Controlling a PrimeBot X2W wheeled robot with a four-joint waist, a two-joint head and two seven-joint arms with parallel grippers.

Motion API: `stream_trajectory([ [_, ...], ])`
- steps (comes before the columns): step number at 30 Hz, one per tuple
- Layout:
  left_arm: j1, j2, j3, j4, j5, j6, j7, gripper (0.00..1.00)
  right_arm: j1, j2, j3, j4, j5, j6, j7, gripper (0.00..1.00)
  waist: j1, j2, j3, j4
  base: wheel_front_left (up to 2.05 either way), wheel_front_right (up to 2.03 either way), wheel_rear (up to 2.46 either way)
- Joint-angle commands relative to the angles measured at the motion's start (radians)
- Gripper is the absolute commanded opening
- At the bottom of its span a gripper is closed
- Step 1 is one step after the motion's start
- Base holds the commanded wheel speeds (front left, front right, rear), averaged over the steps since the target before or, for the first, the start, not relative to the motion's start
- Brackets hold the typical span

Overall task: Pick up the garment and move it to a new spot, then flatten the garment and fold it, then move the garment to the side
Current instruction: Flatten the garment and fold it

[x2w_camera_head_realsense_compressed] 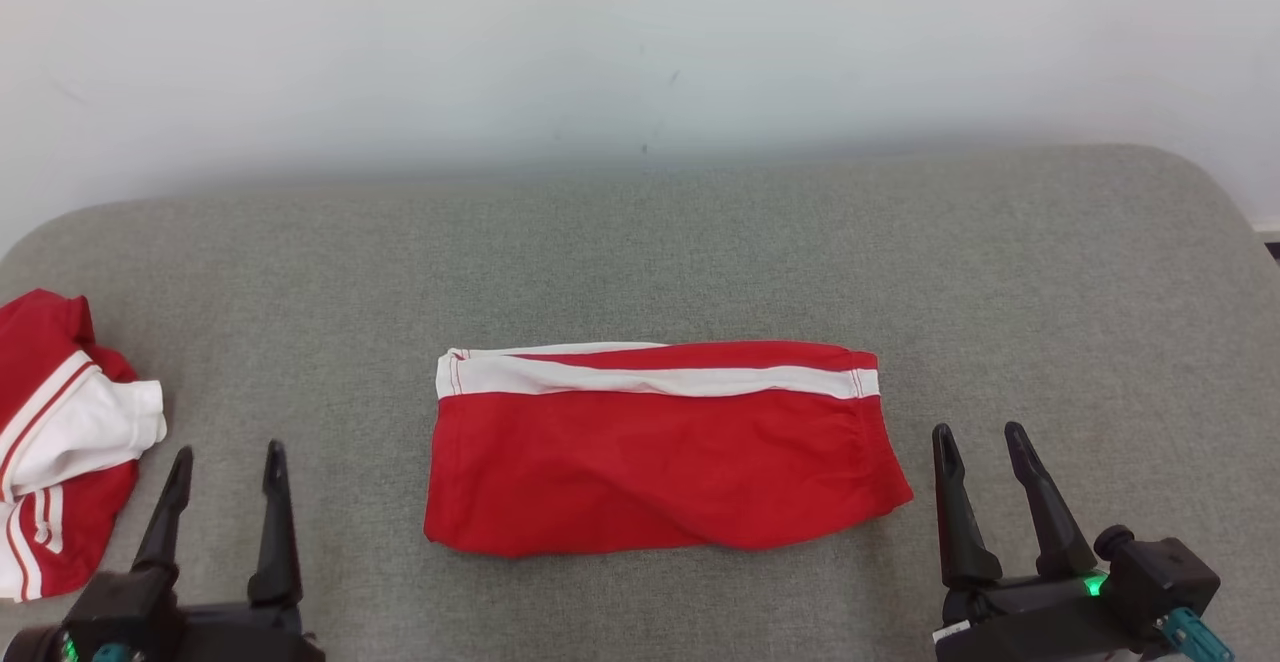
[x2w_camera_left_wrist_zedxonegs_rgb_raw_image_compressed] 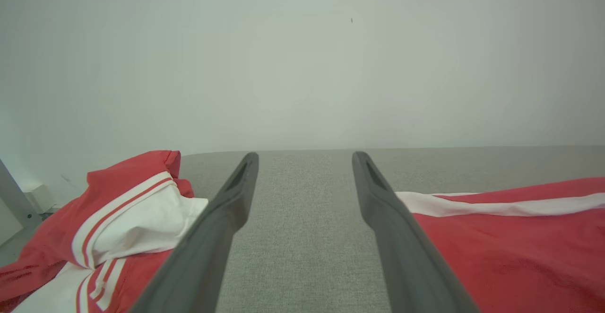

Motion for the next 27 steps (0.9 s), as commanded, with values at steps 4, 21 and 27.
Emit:
stream_trajectory([
  [4, 0.068, -0.037, 0.079, -0.026, 0.032, -0.025, -0.003, 1.00, 0.025, 0.011, -0.010, 0.008, -0.018, -0.002, 0.000, 1.00, 0.0000, -0.0001, -0.017, 0.005, 0.00, 0.00, 0.00],
  [21, 0.200, -0.115, 0.179, -0.075, 0.159, -0.121, -0.003, 1.00, 0.052, 0.022, -0.034, 0.060, -0.067, -0.002, 0.000, 1.00, 0.0000, -0.0001, -0.041, 0.023, 0.00, 0.00, 0.00],
  [27, 0.203, -0.123, 0.163, -0.061, 0.166, -0.143, -0.003, 1.00, 0.037, 0.024, -0.042, 0.092, -0.091, -0.002, 0.000, 1.00, 0.0000, -0.0001, -0.039, 0.028, 0.00, 0.00, 0.00],
])
